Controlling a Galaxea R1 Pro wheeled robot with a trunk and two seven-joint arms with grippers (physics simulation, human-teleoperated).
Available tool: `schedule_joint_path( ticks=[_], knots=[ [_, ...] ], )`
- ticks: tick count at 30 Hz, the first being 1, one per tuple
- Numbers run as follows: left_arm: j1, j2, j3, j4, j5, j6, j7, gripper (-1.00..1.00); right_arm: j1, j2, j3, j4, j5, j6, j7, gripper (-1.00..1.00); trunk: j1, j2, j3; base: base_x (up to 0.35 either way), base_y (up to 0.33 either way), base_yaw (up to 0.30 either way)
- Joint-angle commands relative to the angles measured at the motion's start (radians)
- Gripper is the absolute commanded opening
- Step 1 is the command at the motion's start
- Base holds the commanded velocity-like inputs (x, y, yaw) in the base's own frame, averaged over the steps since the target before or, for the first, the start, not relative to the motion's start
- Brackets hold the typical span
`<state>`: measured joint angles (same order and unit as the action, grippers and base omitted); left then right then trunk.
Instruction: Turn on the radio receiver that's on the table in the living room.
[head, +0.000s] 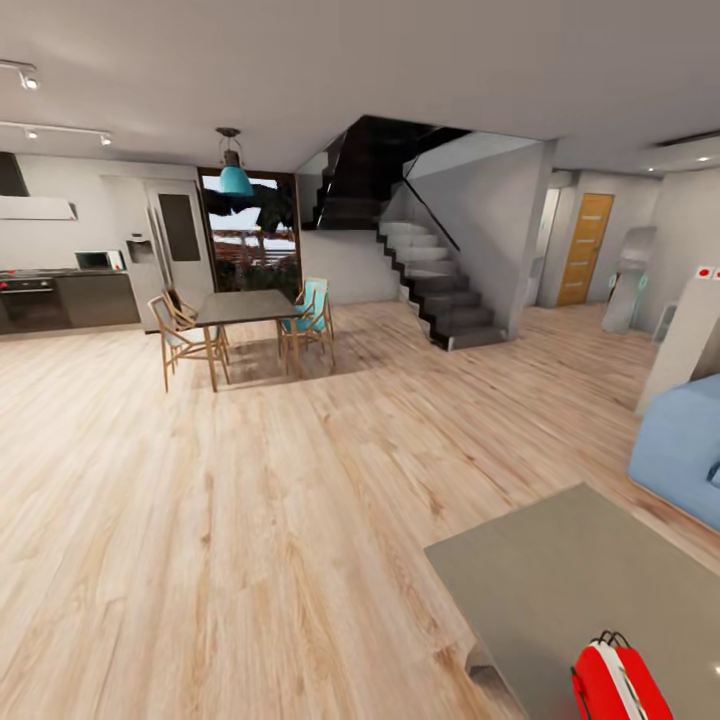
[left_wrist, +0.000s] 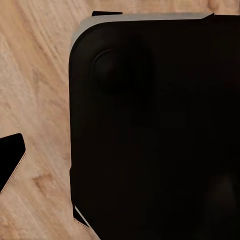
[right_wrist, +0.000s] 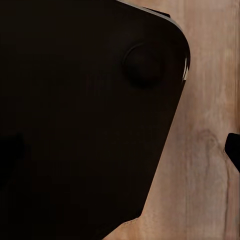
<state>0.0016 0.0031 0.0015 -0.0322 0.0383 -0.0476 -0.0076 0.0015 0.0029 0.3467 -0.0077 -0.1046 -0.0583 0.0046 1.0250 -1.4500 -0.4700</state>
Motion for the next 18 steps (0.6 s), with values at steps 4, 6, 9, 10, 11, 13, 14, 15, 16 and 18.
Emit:
schedule_joint_path(
  ticks=[4, 6, 9, 10, 11, 13, 14, 15, 16, 18],
  knots=[
    [0.0, 0.0, 0.0, 0.0, 0.0, 0.0, 0.0, 1.0, 0.0, 0.0, 0.0, 0.0, -0.001, 0.0, 0.0, 1.0, 0.0, 0.0, 0.0, 0.323, 0.0, 0.0],
    [0.0, 0.0, 0.0, 0.0, 0.0, 0.0, 0.001, 1.0, 0.0, 0.0, 0.0, 0.0, -0.001, 0.0, 0.0, 1.0, 0.0, 0.0, 0.0, 0.313, 0.0, 0.0],
    [0.0, 0.0, -0.001, 0.0, -0.001, -0.001, 0.001, 1.0, 0.0, 0.0, -0.001, 0.0, -0.002, -0.002, 0.0, 1.0, 0.0, 0.0, 0.0, 0.097, 0.0, -0.123],
    [0.0, 0.0, 0.0, 0.0, -0.001, -0.001, 0.001, 1.0, 0.0, -0.001, -0.001, 0.0, -0.002, -0.011, 0.0, 1.0, 0.0, 0.0, 0.0, 0.028, 0.0, -0.234],
    [0.0, 0.0, 0.0, 0.0, -0.001, -0.001, 0.001, 1.0, 0.0, -0.001, -0.001, 0.0, -0.002, -0.014, 0.0, 1.0, 0.0, 0.0, 0.0, 0.023, 0.0, -0.244],
    [0.0, 0.0, 0.0, 0.0, -0.001, -0.002, 0.001, 1.0, 0.0, -0.001, -0.001, 0.0, -0.003, -0.023, 0.0, 1.0, 0.0, 0.0, 0.0, 0.012, 0.0, -0.264],
    [0.0, 0.0, 0.0, 0.0, -0.002, -0.002, 0.0, 1.0, 0.0, -0.001, -0.001, 0.0, -0.003, -0.025, 0.0, 1.0, 0.0, 0.0, 0.0, 0.006, 0.0, -0.274],
    [0.0, 0.0, 0.0, 0.0, -0.002, -0.002, 0.0, 1.0, 0.0, -0.001, -0.001, 0.0, -0.003, -0.026, 0.0, 1.0, 0.0, 0.0, 0.0, 0.005, 0.0, -0.277],
    [0.0, 0.0, -0.001, 0.0, -0.002, -0.002, 0.0, 1.0, 0.0, -0.001, -0.002, 0.0, -0.003, -0.028, 0.0, 1.0, 0.0, 0.0, 0.0, 0.002, 0.0, -0.282],
    [0.0, 0.0, 0.0, 0.0, -0.002, -0.002, 0.0, 1.0, 0.0, -0.001, -0.002, 0.0, -0.003, -0.028, 0.0, 1.0, 0.0, 0.0, 0.0, 0.001, 0.0, -0.283]
  ],
)
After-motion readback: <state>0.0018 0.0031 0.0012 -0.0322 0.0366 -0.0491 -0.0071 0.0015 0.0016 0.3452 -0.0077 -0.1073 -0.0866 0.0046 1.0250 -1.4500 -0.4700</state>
